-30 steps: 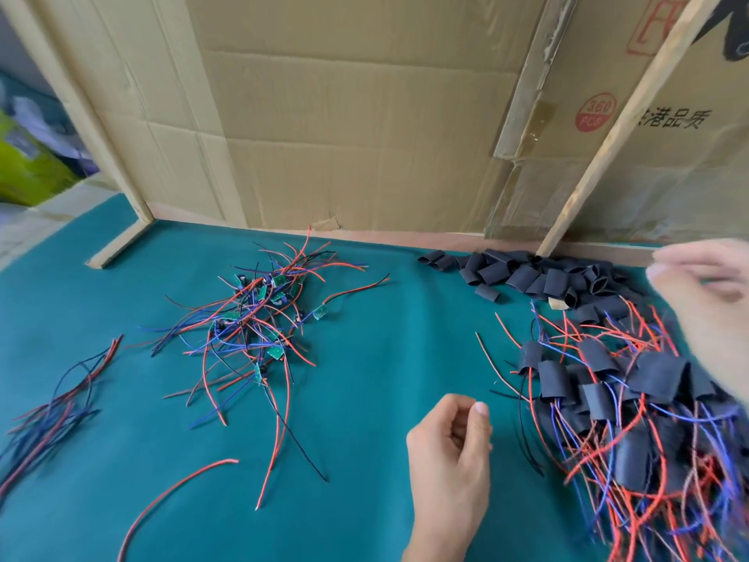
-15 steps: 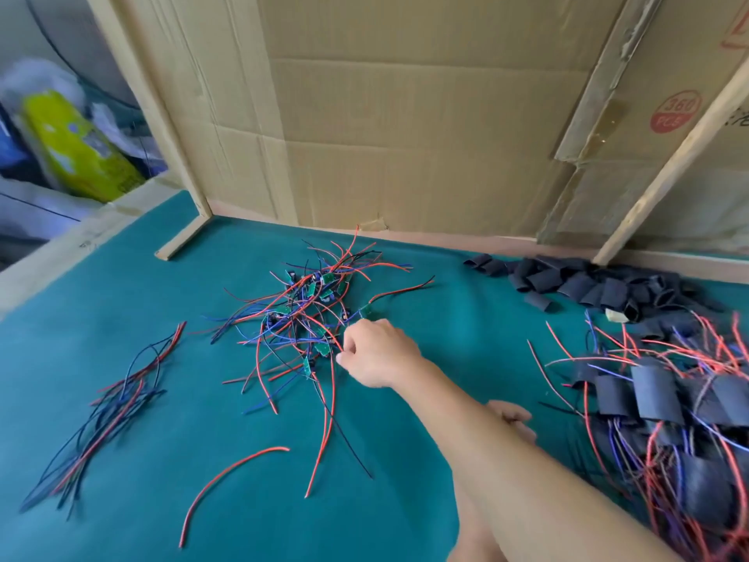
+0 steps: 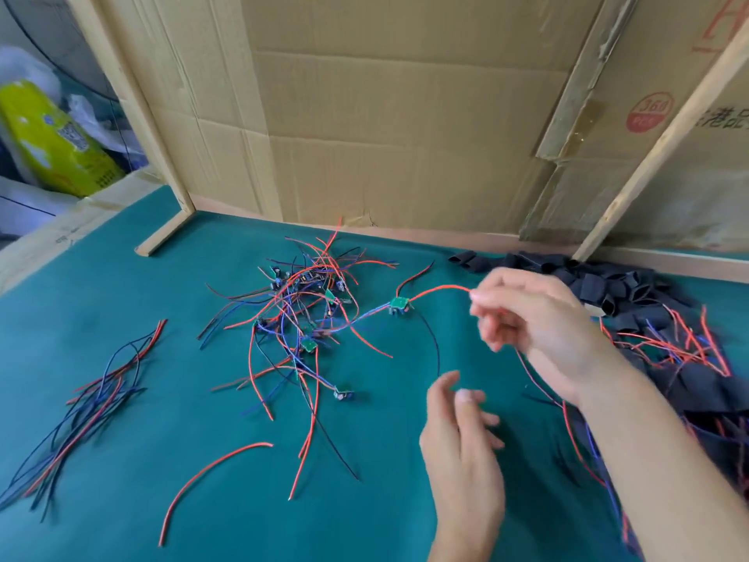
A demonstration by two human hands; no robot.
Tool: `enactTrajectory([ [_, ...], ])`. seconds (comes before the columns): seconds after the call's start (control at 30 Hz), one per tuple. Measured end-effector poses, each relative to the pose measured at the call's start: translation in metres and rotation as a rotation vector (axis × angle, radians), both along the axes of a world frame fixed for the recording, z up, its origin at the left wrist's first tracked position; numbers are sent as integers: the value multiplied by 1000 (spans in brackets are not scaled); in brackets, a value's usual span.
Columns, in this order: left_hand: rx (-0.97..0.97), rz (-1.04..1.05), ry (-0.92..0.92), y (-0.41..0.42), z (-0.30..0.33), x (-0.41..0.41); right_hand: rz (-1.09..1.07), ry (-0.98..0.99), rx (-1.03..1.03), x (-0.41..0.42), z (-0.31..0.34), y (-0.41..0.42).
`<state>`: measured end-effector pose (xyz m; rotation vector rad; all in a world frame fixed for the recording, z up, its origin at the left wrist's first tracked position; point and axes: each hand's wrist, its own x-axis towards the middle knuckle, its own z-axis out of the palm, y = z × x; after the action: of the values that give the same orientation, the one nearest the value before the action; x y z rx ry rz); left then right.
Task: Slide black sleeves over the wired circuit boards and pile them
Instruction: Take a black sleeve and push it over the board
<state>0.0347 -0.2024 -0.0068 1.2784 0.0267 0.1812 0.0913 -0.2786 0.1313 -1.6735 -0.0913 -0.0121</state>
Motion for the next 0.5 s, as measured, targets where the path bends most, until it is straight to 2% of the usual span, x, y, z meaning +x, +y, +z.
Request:
enactTrajectory([
  [0.07, -62, 44, 30, 10, 5, 3, 26, -4, -18, -30, -5, -16],
  [0.23, -151, 30, 66, 11, 10, -2, 183, 200, -347, -89, -31, -37],
  [0.4, -186, 31, 120, 13, 15, -3, 313, 247, -543, -101, -32, -41],
  [0.5, -147, 20, 108, 15, 14, -2, 429, 256, -785, -94, -32, -31],
])
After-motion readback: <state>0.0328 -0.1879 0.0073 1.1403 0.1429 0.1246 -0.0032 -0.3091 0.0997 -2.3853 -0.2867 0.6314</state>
